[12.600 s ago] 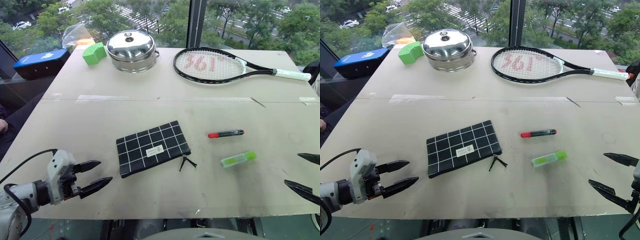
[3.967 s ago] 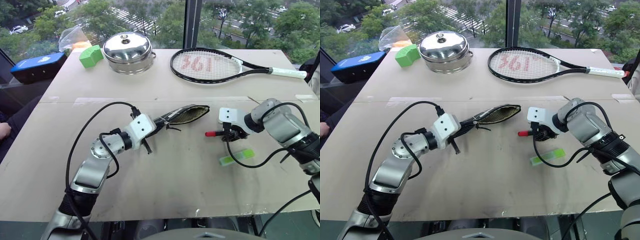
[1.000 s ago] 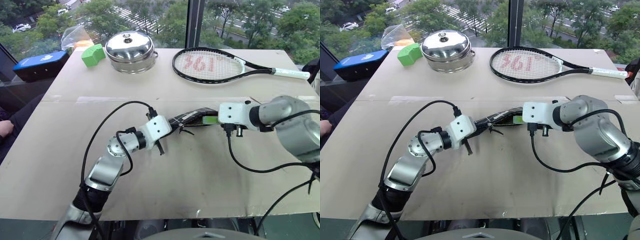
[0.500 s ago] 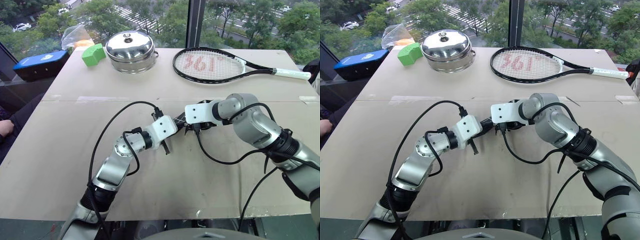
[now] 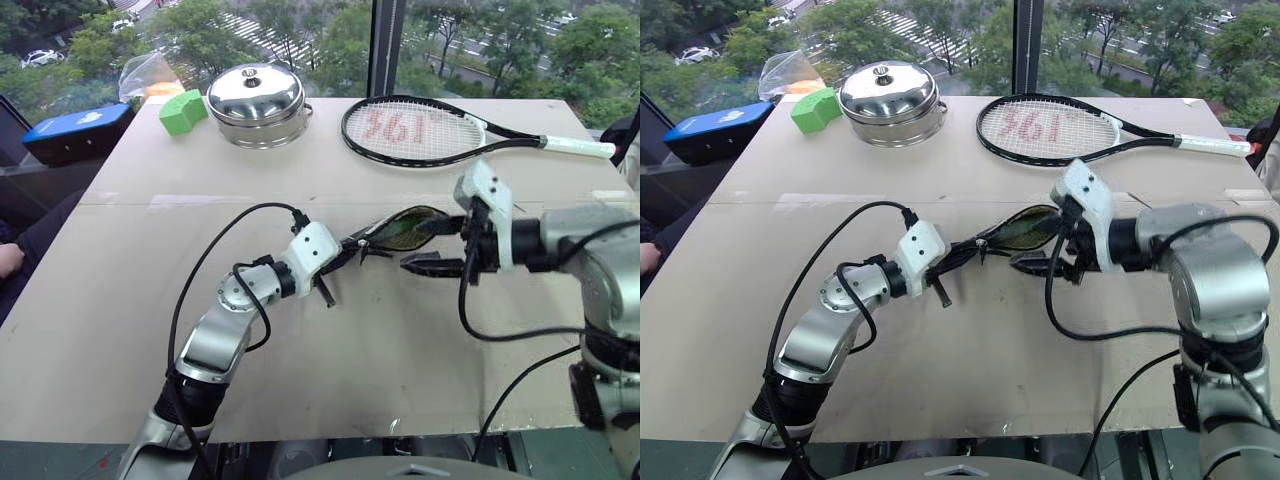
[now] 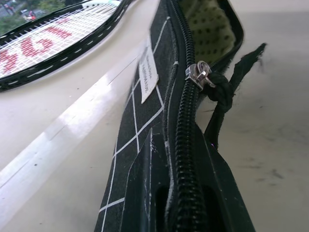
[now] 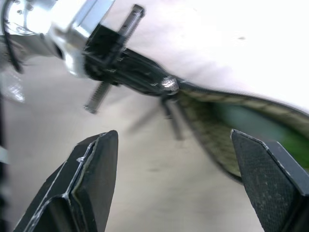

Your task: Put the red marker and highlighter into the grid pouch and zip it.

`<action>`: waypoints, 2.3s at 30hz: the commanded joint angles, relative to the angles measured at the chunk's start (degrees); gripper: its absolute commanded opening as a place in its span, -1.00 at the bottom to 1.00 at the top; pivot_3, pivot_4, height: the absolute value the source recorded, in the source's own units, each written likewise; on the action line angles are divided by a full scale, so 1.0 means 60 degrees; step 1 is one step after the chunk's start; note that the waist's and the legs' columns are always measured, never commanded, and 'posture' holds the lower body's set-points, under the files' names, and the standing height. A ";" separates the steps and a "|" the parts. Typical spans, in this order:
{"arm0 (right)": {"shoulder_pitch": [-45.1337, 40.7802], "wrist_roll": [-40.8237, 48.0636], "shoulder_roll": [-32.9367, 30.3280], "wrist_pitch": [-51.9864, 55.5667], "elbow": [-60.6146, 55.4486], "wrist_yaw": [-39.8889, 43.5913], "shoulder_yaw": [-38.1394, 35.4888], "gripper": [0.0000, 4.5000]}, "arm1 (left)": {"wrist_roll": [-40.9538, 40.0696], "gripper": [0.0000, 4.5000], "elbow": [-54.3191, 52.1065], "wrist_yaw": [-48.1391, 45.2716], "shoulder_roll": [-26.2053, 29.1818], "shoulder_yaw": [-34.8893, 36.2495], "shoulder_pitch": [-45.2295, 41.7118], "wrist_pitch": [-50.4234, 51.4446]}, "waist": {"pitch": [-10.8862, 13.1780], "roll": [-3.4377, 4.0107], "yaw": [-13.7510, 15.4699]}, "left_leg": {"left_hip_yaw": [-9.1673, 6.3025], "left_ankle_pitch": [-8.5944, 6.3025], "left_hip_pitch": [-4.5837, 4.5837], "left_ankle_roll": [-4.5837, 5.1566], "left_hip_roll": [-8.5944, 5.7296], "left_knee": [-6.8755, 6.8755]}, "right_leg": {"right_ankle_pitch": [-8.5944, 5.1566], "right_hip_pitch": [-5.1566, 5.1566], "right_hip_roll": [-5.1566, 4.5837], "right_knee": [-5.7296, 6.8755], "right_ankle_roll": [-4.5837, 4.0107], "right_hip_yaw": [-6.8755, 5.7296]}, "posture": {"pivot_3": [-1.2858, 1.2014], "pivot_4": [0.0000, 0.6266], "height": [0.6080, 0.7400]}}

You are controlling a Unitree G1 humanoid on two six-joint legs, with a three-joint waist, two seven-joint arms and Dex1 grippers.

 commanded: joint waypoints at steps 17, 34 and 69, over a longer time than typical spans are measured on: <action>0.0502 0.1124 0.4773 -0.1667 0.1585 -0.5101 0.0059 -0.05 | -0.0547 -1.00 -0.0422 -0.0533 0.0747 0.0245 -0.0343 0.0301 | 0.0002 0.0003 -0.0017 | 0.0019 0.0028 0.0000 -0.0047 -0.0012 -0.0006 | -0.0001 -0.0004 0.0020 -0.0005 0.0008 0.0018 | 0.03 -0.52 1.00; 0.0551 0.1851 0.2608 -0.0902 0.1099 -0.6194 -0.1207 -0.98 | -0.0239 -1.00 -0.0267 -0.0339 0.1003 0.0322 -0.0208 0.0003 | 0.0004 0.0006 0.0010 | 0.0019 0.0027 0.0000 -0.0044 -0.0010 -0.0013 | -0.0001 -0.0005 0.0019 -0.0007 0.0008 0.0018 | 0.03 -0.52 1.00; 1.1198 0.2370 -0.1776 -1.1269 0.0181 -0.0686 -0.7004 0.98 | -0.5423 0.98 -0.1471 -0.3192 0.3381 0.5922 0.6116 0.0629 | 0.0039 0.0039 0.0139 | 0.0012 -0.0040 0.0024 -0.0035 0.0004 -0.0022 | -0.0081 0.0003 -0.0062 -0.0063 0.0048 0.0079 | 0.03 -0.52 1.00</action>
